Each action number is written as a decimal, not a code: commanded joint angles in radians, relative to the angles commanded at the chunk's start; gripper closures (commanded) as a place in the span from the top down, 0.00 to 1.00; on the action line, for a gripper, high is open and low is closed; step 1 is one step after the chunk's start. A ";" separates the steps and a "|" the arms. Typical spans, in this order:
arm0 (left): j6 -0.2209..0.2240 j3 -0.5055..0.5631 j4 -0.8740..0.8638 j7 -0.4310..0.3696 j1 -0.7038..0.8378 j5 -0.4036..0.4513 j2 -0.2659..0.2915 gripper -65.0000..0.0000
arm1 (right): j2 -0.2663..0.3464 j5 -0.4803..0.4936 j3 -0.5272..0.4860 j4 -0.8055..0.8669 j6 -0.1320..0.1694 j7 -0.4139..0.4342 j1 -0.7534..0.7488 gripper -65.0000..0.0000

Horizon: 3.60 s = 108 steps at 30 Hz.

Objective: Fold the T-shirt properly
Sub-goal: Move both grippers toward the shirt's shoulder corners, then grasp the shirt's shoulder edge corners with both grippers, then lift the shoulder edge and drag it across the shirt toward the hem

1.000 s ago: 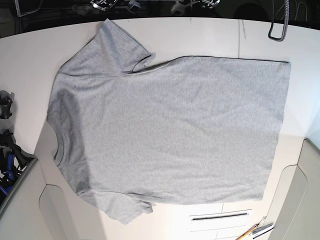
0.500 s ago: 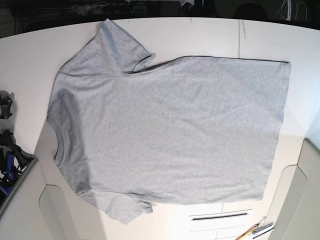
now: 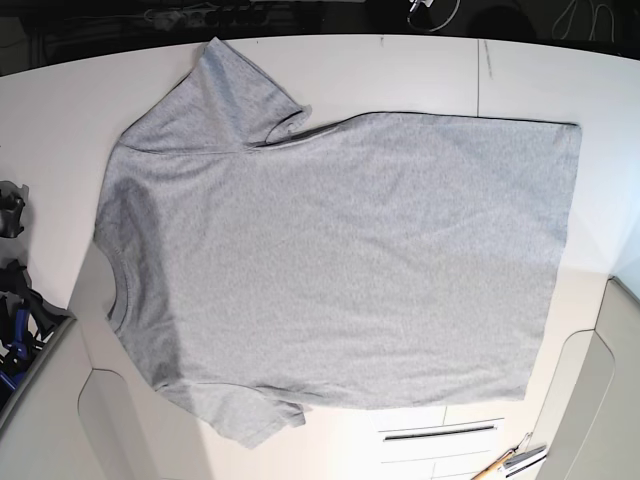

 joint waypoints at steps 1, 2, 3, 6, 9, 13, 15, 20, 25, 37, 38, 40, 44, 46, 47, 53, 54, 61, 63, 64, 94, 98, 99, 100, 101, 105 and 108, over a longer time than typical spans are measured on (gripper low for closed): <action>0.000 -0.021 0.045 0.010 0.027 -0.021 0.000 0.40 | 0.013 0.016 0.030 0.047 0.000 -0.011 -0.029 0.26; -0.001 -0.042 0.088 0.017 0.052 -0.038 0.000 0.42 | 0.024 0.034 0.060 0.091 0.001 -0.023 -0.056 0.26; -0.008 -0.063 0.127 0.021 0.076 -0.050 0.000 0.42 | 0.033 0.047 0.090 0.132 0.007 -0.036 -0.079 0.26; -0.034 -0.129 0.236 0.021 0.137 -0.080 0.000 0.42 | 0.036 0.088 0.175 0.235 0.081 -0.039 -0.131 0.26; -0.034 -0.201 0.325 0.048 0.175 -0.132 0.000 0.42 | 0.036 0.182 0.237 0.321 0.167 -0.053 -0.175 0.26; -0.035 -0.314 0.415 0.116 0.186 -0.206 0.000 0.43 | 0.035 0.291 0.300 0.447 0.188 -0.102 -0.204 0.26; -0.072 -0.381 0.452 0.128 0.187 -0.238 0.000 0.43 | 0.035 0.345 0.333 0.517 0.188 -0.111 -0.204 0.26; -0.079 -0.545 0.536 0.132 0.186 -0.333 0.000 0.50 | -0.039 0.441 0.484 0.641 0.164 -0.113 -0.192 0.26; -0.079 -0.628 0.587 0.135 0.174 -0.414 -0.046 0.59 | -0.172 0.597 0.707 0.639 0.092 -0.237 -0.090 0.52; -0.017 -0.630 0.565 0.089 0.010 -0.374 -0.199 0.59 | -0.186 0.777 0.894 0.323 0.121 -0.333 0.076 0.56; 0.003 -0.631 0.546 0.084 -0.006 -0.373 -0.203 0.59 | -0.186 0.789 0.893 0.295 0.137 -0.338 0.088 0.56; 0.024 -0.630 0.493 0.101 -0.041 -0.373 -0.215 0.59 | -0.186 0.804 0.892 0.250 0.147 -0.348 0.114 0.56; 0.023 -0.630 0.356 0.109 -0.136 -0.373 -0.276 0.59 | -0.186 0.830 0.891 0.200 0.177 -0.351 0.147 0.56; 0.023 -0.630 0.280 0.109 -0.185 -0.374 -0.306 0.59 | -0.186 0.846 0.891 0.185 0.177 -0.354 0.149 0.56; 0.023 -0.630 0.243 0.109 -0.208 -0.375 -0.322 0.59 | -0.187 0.848 0.891 0.181 0.177 -0.358 0.149 0.56; -0.030 -0.623 0.044 0.124 -0.299 -0.488 -0.378 0.63 | -0.198 0.892 0.890 0.164 0.179 -0.400 0.149 0.56; -0.045 -0.619 0.012 0.129 -0.308 -0.508 -0.380 0.63 | -0.207 0.892 0.889 0.159 0.195 -0.400 0.149 0.56; -0.084 -0.520 -0.108 0.137 -0.368 -0.528 -0.380 0.63 | -0.258 0.937 0.887 0.112 0.227 -0.409 0.157 0.56; -0.084 -0.487 -0.108 0.136 -0.368 -0.531 -0.379 0.63 | -0.272 0.938 0.885 0.111 0.230 -0.407 0.158 0.56; -0.083 -0.471 -0.108 0.135 -0.369 -0.531 -0.379 0.63 | -0.279 0.944 0.881 0.111 0.229 -0.407 0.158 0.56; -0.133 -0.396 -0.107 0.138 -0.373 -0.525 -0.378 0.00 | -0.370 0.821 0.701 0.112 0.225 -0.352 0.196 0.00; -0.133 -0.429 -0.080 0.139 -0.373 -0.528 -0.380 0.00 | -0.369 0.829 0.729 0.124 0.229 -0.350 0.195 0.00; -0.133 -0.449 -0.074 0.139 -0.373 -0.529 -0.380 0.00 | -0.369 0.837 0.742 0.132 0.229 -0.352 0.195 0.00; -0.133 -0.472 -0.068 0.140 -0.373 -0.533 -0.380 0.00 | -0.370 0.855 0.759 0.142 0.229 -0.356 0.195 0.00; -0.133 -0.497 -0.064 0.140 -0.373 -0.536 -0.380 0.00 | -0.369 0.876 0.779 0.154 0.229 -0.362 0.195 0.00; -0.133 -0.570 -0.064 0.148 -0.372 -0.584 -0.380 0.00 | -0.369 0.982 0.845 0.212 0.248 -0.397 0.196 0.00; -0.133 -0.573 -0.064 0.146 -0.373 -0.624 -0.382 0.00 | -0.369 0.996 0.855 0.276 0.248 -0.407 0.212 0.00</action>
